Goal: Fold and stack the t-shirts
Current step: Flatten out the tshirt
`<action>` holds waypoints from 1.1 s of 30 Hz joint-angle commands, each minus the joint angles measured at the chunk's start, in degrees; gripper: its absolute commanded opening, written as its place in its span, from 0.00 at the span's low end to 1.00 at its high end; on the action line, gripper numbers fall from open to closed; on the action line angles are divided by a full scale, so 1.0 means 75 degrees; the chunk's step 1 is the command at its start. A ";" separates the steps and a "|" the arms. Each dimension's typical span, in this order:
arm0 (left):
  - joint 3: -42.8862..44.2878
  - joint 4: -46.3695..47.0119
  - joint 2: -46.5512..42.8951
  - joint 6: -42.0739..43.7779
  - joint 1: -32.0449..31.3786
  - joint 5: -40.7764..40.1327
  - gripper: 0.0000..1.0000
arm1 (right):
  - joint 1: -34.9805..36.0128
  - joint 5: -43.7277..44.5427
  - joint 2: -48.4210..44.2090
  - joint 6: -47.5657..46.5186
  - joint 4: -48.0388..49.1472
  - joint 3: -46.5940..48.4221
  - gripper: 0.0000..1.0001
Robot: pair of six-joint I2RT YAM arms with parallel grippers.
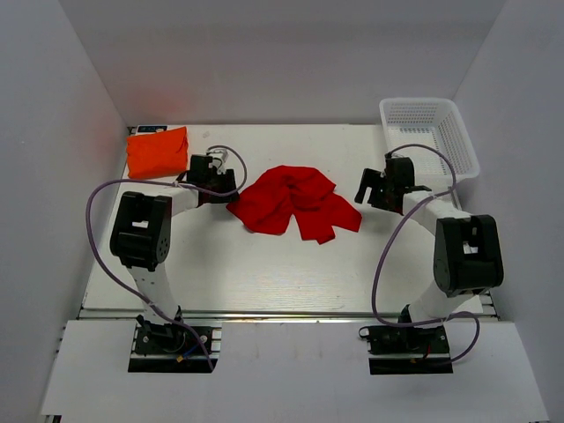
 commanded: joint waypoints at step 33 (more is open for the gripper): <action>-0.1552 -0.1056 -0.2598 -0.0627 -0.1139 -0.2202 0.00 | 0.1422 0.0086 0.1124 -0.2030 -0.0326 0.1133 0.90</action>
